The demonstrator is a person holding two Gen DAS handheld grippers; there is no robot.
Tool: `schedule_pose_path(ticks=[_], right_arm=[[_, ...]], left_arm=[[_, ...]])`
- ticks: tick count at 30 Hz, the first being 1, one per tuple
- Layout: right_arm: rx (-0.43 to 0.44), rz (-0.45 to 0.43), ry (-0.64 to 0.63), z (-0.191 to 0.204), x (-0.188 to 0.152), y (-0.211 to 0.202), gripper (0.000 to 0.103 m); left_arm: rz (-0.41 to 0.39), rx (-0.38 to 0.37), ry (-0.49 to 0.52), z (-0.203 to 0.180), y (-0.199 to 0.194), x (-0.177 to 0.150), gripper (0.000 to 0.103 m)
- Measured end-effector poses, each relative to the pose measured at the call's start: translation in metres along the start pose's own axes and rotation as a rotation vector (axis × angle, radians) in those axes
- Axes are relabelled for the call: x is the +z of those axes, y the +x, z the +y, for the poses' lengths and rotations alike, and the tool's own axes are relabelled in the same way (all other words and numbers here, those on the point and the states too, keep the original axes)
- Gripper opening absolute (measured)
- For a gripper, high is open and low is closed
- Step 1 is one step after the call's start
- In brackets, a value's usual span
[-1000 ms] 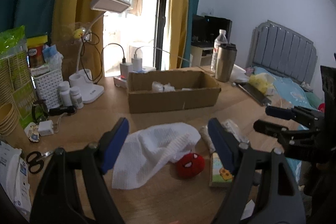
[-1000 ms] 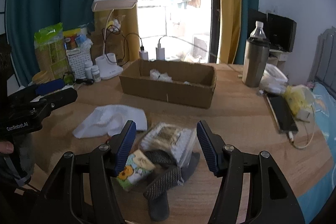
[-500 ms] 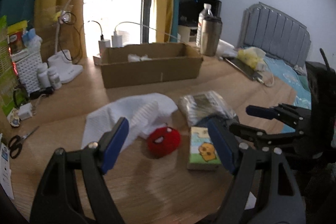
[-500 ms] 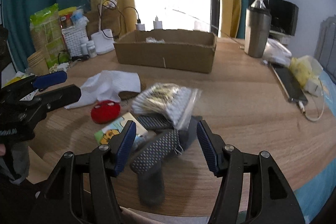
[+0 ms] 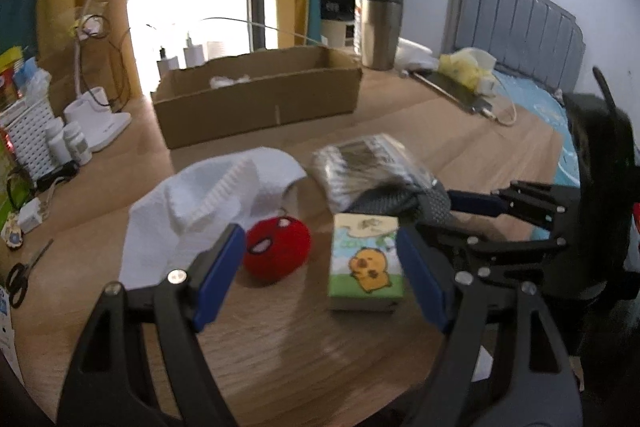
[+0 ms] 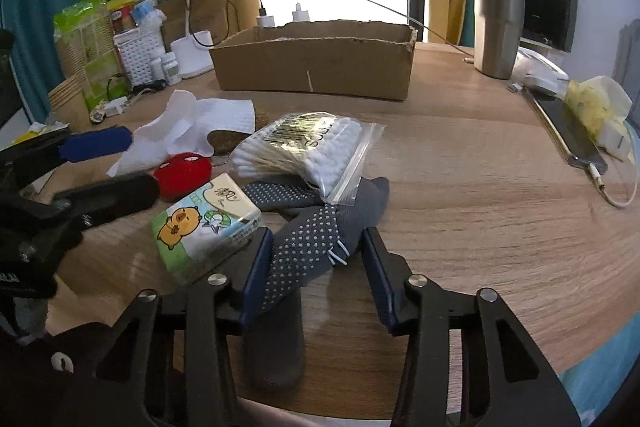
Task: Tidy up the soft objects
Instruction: 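Grasp the grey dotted socks with the right gripper, then grasp the cartoon tissue pack with the left gripper while the right holds the socks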
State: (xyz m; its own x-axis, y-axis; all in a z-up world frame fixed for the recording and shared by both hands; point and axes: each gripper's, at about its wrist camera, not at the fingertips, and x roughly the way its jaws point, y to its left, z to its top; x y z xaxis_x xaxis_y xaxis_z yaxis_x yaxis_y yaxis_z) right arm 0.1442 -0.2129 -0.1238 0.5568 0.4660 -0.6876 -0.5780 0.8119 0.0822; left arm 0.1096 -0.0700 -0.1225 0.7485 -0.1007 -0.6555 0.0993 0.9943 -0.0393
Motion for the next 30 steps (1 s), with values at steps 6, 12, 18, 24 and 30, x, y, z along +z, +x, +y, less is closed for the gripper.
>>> schedule_pose_path(ticks=[6, 12, 18, 24, 30], right_arm=[[0.021, -0.008, -0.002, -0.008, -0.003, -0.006, 0.042], [-0.013, -0.014, 0.013, -0.023, -0.004, -0.015, 0.040], [-0.004, -0.047, 0.020, -0.029, -0.004, -0.028, 0.039], [-0.002, -0.075, 0.028, -0.029, 0.002, -0.036, 0.039], [0.001, -0.092, 0.019, -0.024, 0.005, -0.042, 0.036]], left_arm=[[0.045, -0.026, 0.074, -0.021, 0.014, -0.001, 0.079], [0.087, -0.036, 0.107, -0.032, 0.027, -0.003, 0.079], [0.110, -0.045, 0.110, -0.036, 0.032, -0.002, 0.078], [0.139, -0.040, 0.101, -0.035, 0.037, -0.005, 0.074], [0.163, -0.063, 0.104, -0.035, 0.039, -0.008, 0.048]])
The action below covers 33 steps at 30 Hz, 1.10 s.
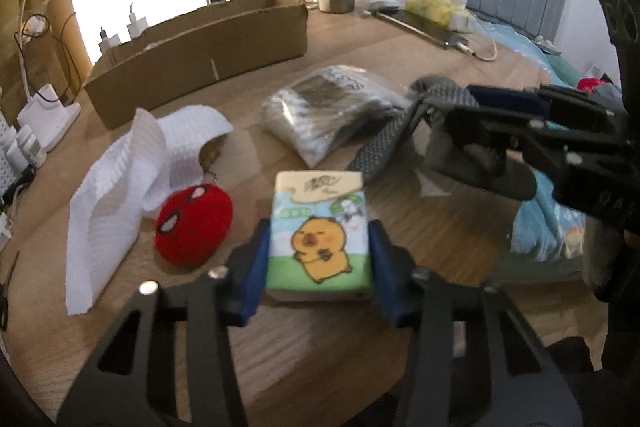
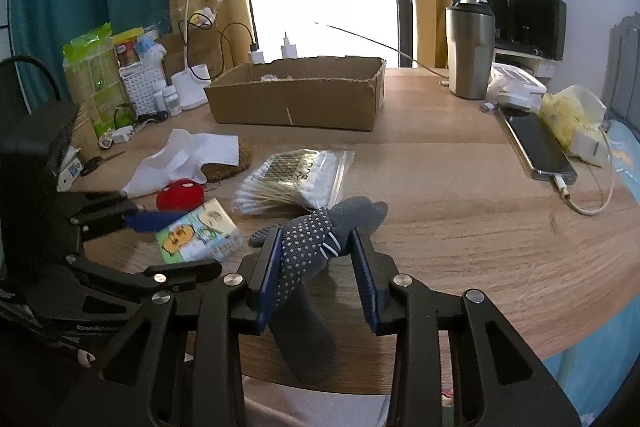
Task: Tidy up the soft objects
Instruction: 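Grasp the cartoon tissue pack with the left gripper while the right holds the socks, then carry the tissue pack and socks with both grippers toward the cardboard box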
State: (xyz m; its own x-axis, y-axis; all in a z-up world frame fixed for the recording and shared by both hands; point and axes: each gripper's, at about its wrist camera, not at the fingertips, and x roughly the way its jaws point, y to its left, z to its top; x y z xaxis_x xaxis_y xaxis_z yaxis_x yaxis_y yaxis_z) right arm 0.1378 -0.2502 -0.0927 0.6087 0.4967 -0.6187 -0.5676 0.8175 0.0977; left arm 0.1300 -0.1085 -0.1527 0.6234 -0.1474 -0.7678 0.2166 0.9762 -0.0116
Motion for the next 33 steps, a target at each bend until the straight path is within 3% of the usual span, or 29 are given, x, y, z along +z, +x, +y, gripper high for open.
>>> schedule_pose_path(ticks=[11, 33], right_arm=[[-0.016, -0.034, -0.050, 0.014, 0.012, -0.017, 0.034], [-0.017, -0.085, -0.109, 0.039, 0.037, -0.030, 0.034]], left_arm=[[-0.077, -0.030, -0.011, 0.003, -0.024, 0.002, 0.048], [-0.198, -0.011, -0.114, 0.039, -0.067, 0.012, 0.048]])
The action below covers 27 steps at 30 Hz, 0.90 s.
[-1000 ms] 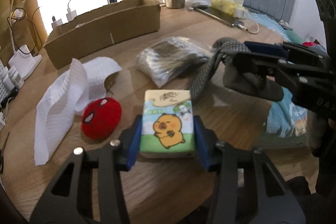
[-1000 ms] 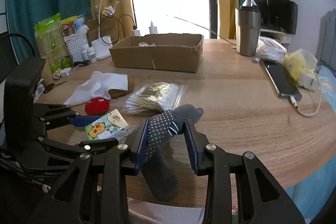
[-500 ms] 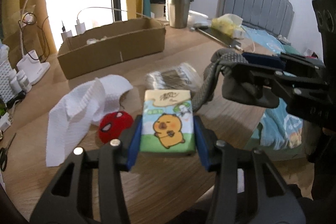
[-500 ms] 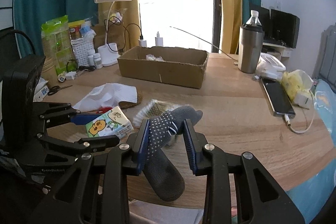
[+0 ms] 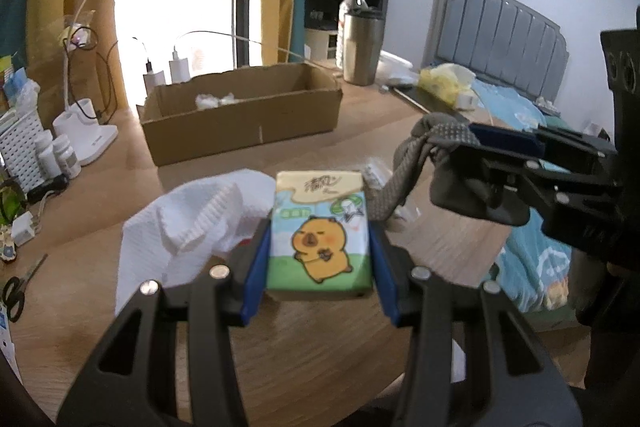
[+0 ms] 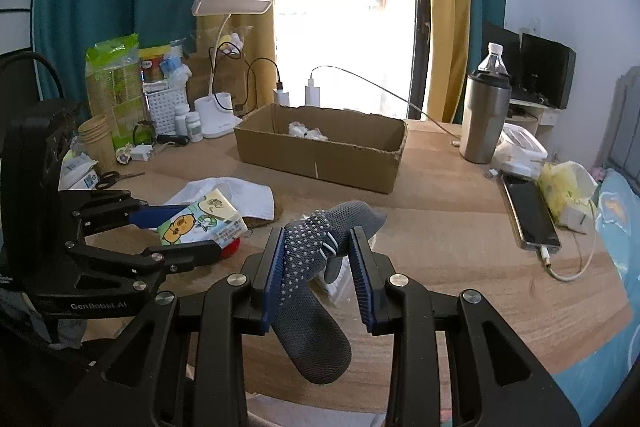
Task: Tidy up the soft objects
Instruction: 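Carry the tissue pack and socks with both grippers toward the cardboard box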
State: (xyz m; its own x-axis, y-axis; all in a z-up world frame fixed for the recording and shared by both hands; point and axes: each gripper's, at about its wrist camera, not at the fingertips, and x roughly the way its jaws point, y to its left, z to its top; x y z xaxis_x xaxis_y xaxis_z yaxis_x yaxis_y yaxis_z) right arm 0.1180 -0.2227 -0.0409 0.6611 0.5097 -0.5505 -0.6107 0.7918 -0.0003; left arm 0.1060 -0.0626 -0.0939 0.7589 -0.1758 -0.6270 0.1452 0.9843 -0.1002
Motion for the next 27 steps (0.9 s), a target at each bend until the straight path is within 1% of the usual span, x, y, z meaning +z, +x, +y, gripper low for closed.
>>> schedule_pose_path(ticks=[9, 15, 27], right_arm=[[0.012, -0.012, -0.027, 0.009, 0.015, 0.003, 0.034], [0.017, -0.015, -0.044, 0.013, 0.026, 0.007, 0.034], [0.028, -0.027, -0.067, 0.014, 0.050, 0.020, 0.034]], left_arm=[[-0.049, 0.008, -0.048, 0.019, -0.013, 0.012, 0.048], [-0.098, 0.006, -0.075, 0.030, -0.024, 0.021, 0.048], [-0.114, 0.018, -0.105, 0.052, -0.021, 0.036, 0.048]])
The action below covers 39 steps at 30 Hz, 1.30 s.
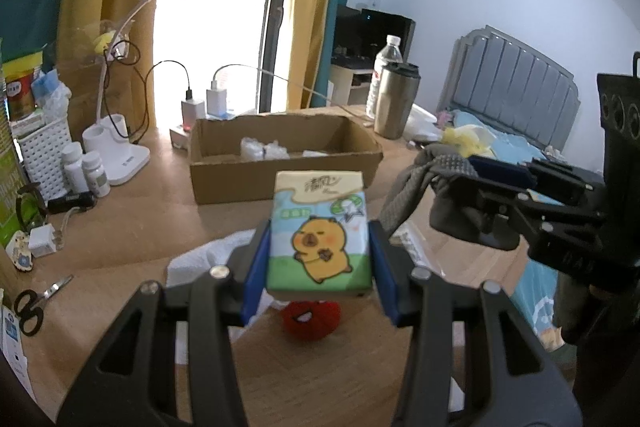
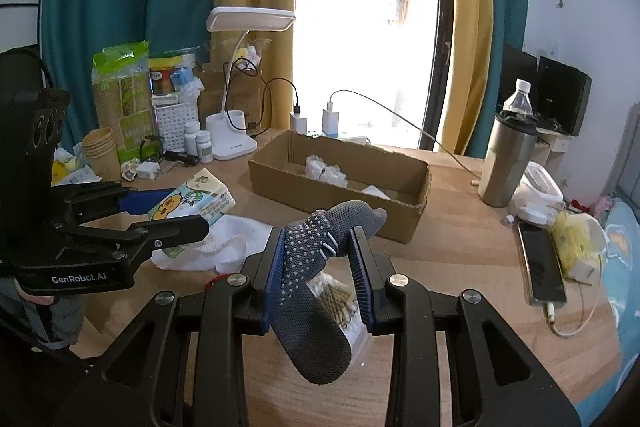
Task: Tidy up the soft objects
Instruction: 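Carry the tissue pack and socks with both grippers toward the cardboard box, then lower the tissue pack and grey socks with both grippers over the box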
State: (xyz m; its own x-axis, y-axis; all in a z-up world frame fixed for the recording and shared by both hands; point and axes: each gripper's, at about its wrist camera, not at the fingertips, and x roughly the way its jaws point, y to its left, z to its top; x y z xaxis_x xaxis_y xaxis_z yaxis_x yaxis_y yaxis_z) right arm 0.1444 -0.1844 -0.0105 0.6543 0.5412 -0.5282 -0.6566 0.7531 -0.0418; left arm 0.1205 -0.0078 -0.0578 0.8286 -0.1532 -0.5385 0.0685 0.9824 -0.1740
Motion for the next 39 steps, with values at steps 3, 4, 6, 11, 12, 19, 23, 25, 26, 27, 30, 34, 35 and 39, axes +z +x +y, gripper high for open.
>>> schedule_pose_path(ticks=[3, 4, 6, 11, 12, 19, 23, 25, 26, 27, 30, 34, 35, 39], right_arm=[[0.003, -0.002, -0.005, -0.001, 0.005, 0.004, 0.034], [0.005, -0.003, -0.005, -0.002, 0.007, 0.006, 0.034], [0.007, -0.005, -0.007, -0.003, 0.009, 0.009, 0.034], [0.010, -0.007, -0.005, -0.009, 0.016, 0.018, 0.034], [0.012, -0.006, -0.004, -0.010, 0.017, 0.020, 0.034], [0.018, 0.002, -0.004, -0.019, 0.023, 0.035, 0.034], [0.021, 0.002, -0.015, -0.024, 0.030, 0.043, 0.034], [0.022, 0.001, -0.016, -0.027, 0.033, 0.048, 0.034], [0.022, -0.001, -0.017, -0.028, 0.035, 0.050, 0.034], [0.023, -0.003, -0.017, -0.030, 0.037, 0.053, 0.034], [0.026, -0.014, -0.014, -0.034, 0.043, 0.059, 0.034], [0.028, -0.018, -0.001, -0.041, 0.046, 0.070, 0.034], [0.028, -0.015, 0.003, -0.044, 0.047, 0.073, 0.034], [0.026, -0.009, 0.014, -0.053, 0.049, 0.084, 0.034]], left_arm=[[0.001, 0.008, -0.004, 0.004, 0.003, 0.004, 0.048], [0.000, 0.011, -0.007, 0.005, 0.004, 0.005, 0.048], [-0.002, 0.015, -0.013, 0.008, 0.006, 0.007, 0.048], [-0.006, 0.025, -0.017, 0.013, 0.011, 0.014, 0.048], [-0.006, 0.027, -0.015, 0.014, 0.013, 0.016, 0.048], [-0.013, 0.043, -0.028, 0.023, 0.025, 0.025, 0.048], [-0.013, 0.052, -0.035, 0.029, 0.032, 0.031, 0.048], [-0.013, 0.058, -0.038, 0.032, 0.037, 0.034, 0.048], [-0.013, 0.060, -0.039, 0.033, 0.039, 0.035, 0.048], [-0.014, 0.063, -0.040, 0.035, 0.041, 0.037, 0.048], [-0.020, 0.069, -0.045, 0.039, 0.046, 0.042, 0.048], [-0.028, 0.075, -0.058, 0.045, 0.054, 0.047, 0.049], [-0.028, 0.076, -0.061, 0.047, 0.056, 0.048, 0.049], [-0.012, 0.083, -0.057, 0.052, 0.069, 0.050, 0.048]])
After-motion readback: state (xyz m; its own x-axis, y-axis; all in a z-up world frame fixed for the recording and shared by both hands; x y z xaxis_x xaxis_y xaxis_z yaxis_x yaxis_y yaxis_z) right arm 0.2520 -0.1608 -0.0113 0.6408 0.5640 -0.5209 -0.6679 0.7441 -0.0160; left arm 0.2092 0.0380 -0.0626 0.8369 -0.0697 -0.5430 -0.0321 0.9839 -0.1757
